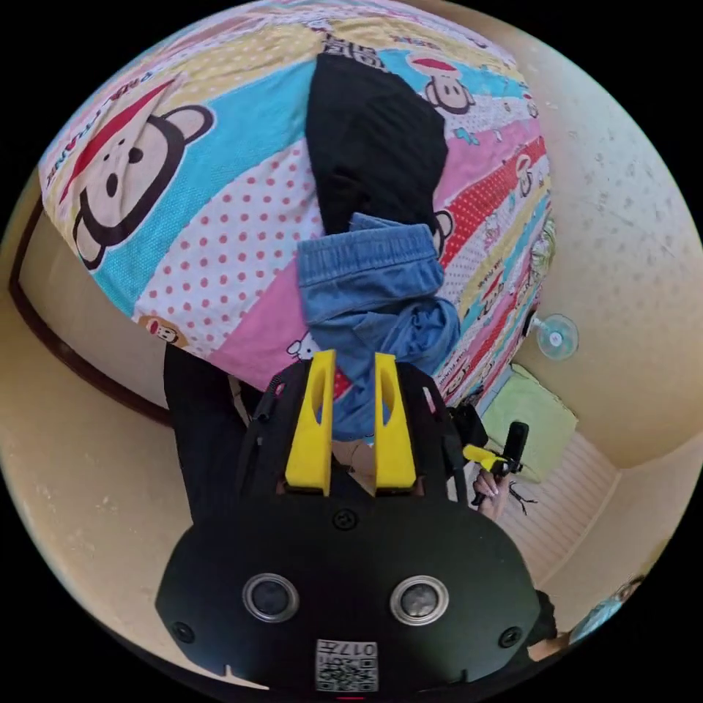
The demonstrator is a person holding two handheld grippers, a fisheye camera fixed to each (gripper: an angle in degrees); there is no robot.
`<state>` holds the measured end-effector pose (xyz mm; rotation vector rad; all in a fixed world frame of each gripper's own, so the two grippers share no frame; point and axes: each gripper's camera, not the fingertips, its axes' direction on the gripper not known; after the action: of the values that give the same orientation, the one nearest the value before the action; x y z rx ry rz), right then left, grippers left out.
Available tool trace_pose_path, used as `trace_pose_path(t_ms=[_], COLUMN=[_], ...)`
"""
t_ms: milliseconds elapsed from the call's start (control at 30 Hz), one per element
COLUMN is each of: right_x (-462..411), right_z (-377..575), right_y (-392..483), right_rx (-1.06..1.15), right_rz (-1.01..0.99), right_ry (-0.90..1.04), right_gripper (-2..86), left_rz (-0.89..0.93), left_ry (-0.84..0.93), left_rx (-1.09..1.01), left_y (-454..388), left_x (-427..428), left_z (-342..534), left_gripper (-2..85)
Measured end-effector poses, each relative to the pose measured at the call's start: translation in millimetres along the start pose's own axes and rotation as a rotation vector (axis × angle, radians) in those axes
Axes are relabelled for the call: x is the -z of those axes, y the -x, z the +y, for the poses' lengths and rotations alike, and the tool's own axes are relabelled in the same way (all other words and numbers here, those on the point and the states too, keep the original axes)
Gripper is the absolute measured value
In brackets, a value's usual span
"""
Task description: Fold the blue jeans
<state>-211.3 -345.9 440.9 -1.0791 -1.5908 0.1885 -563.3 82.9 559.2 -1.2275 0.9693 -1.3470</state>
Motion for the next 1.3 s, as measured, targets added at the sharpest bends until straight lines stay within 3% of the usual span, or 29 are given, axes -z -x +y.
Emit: trace_pose_path(t_ms=[100,300,400,467,533,667,933,1033,1167,1200,1267,1300], right_x=[-22.1,-69.1,-90.0,-101.7,-112.5,-137.8,-222.2,-245.7,-270.7,-274.1,-274.2,-273.5], right_z=[-5.8,-2.5,-3.5,-5.6,-7.2,-3.4,1.9,0.8,6.4,13.4,33.2,49.3], right_y=[8.5,20.8,43.6,66.5,94.7,177.9,268.8,269.3,262.2,264.7,275.7,287.5], right_rx=[-0.05,-0.137,-0.127,-0.083,-0.02,0.166,0.394,0.349,0.272,0.252,0.223,0.243], right_rz=[0.007,-0.048,0.015,0.08,0.157,0.379,0.807,0.889,0.978,0.992,1.032,1.038], right_ry=[-0.024,-0.036,-0.016,-0.014,-0.032,-0.149,-0.207,-0.276,-0.338,-0.345,-0.392,-0.418], right_gripper=[11.8,11.5,11.0,10.9,11.4,14.2,20.9,19.3,8.5,7.3,6.0,5.5], left_rz=[0.088,0.149,0.288,0.489,0.565,0.444,0.351,0.328,0.285,0.302,0.571,0.62], left_ry=[-0.011,0.005,0.046,0.055,0.081,0.147,0.19,0.209,0.216,0.221,0.207,0.2], left_rx=[0.036,0.097,0.03,-0.069,-0.172,-0.442,-0.631,-0.646,-0.626,-0.623,-0.629,-0.616], left_y=[21.9,38.8,29.1,11.5,-14.0,-108.6,-242.3,-266.5,-259.2,-254.7,-229.0,-221.4], left_x=[-19.4,-60.5,-58.6,-43.3,-23.6,24.8,47.6,35.5,19.1,19.2,31.8,35.7], left_z=[-44.9,-92.4,-92.7,-79.4,-66.0,-22.3,9.3,15.1,22.5,22.9,25.2,25.3], left_gripper=[13.6,11.1,5.3,4.5,4.1,4.0,4.0,3.8,2.9,2.1,-0.2,-0.5])
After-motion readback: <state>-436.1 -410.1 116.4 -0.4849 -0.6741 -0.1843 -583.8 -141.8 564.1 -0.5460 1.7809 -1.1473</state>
